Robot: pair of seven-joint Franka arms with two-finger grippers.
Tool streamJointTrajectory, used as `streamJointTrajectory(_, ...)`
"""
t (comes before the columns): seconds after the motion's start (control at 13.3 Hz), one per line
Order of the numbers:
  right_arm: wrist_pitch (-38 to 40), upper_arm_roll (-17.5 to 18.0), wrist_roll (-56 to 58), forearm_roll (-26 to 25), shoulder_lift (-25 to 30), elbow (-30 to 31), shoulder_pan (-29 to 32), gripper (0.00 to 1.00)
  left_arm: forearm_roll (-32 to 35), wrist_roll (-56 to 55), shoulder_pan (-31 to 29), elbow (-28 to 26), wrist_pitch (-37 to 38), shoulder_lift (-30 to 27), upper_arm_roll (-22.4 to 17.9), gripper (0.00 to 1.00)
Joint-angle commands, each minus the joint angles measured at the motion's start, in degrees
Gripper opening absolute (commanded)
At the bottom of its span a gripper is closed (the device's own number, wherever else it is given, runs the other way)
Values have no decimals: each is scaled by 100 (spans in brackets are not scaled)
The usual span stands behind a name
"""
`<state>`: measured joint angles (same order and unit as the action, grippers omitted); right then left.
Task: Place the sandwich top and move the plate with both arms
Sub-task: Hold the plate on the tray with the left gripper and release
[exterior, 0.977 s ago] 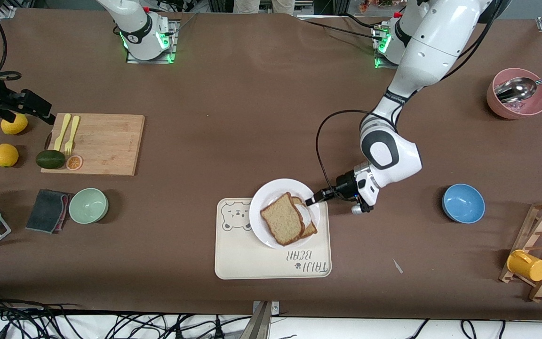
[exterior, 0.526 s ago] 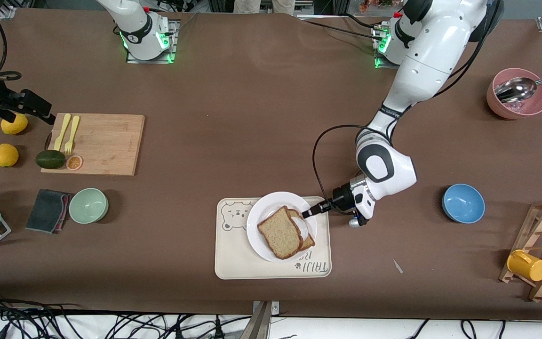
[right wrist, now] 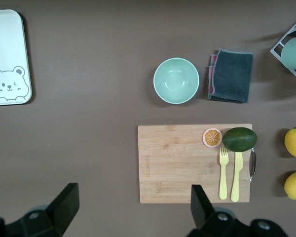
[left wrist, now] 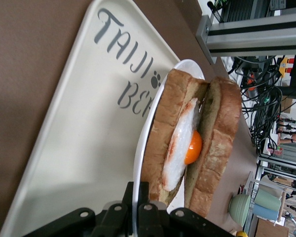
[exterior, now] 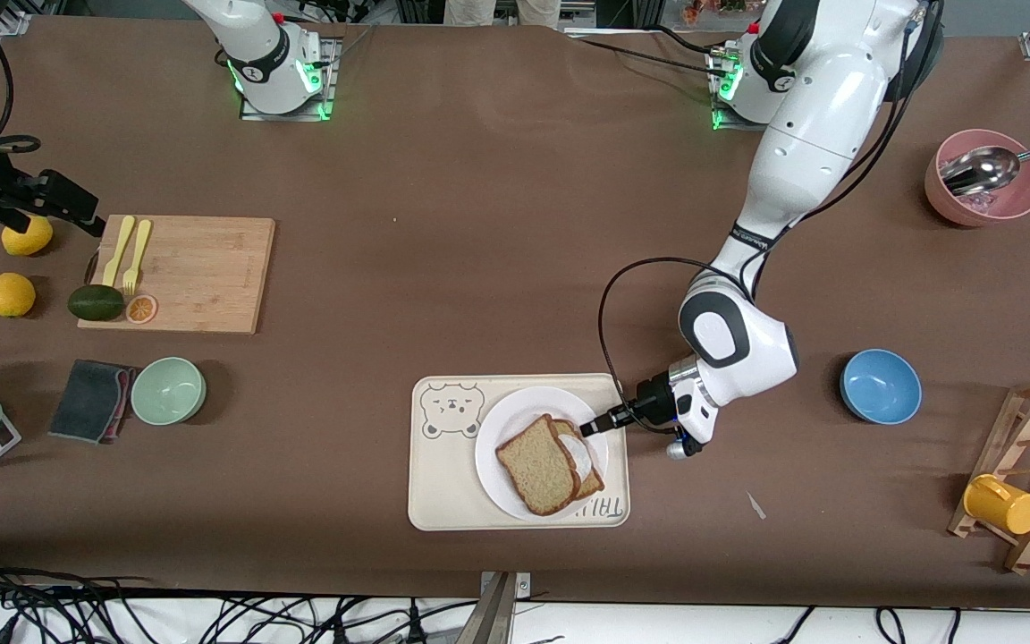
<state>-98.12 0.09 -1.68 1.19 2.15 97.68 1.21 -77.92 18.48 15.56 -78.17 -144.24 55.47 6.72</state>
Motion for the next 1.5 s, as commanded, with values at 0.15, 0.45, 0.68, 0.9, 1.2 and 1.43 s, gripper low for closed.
streamJointTrajectory(0.15,38,17,-43,84,31,-4,28,100,154,-152,8,460,-16,298,13,0)
streamJointTrajectory(0.45,38,17,-43,84,31,-4,28,100,163,-125,8,460,-16,298,13,42)
streamJointTrajectory(0.68,38,17,-43,84,31,-4,28,100,172,-117,8,460,-16,298,-30,73)
streamJointTrajectory(0.9,38,17,-43,84,31,-4,28,100,451,-151,0,452,-16,281,-48,83)
streamJointTrajectory(1.2,38,17,-43,84,31,-4,28,100,628,-161,-9,382,1,123,-118,88)
streamJointTrajectory(1.43,38,17,-43,84,31,-4,28,100,910,-161,-26,-48,28,-254,-145,91)
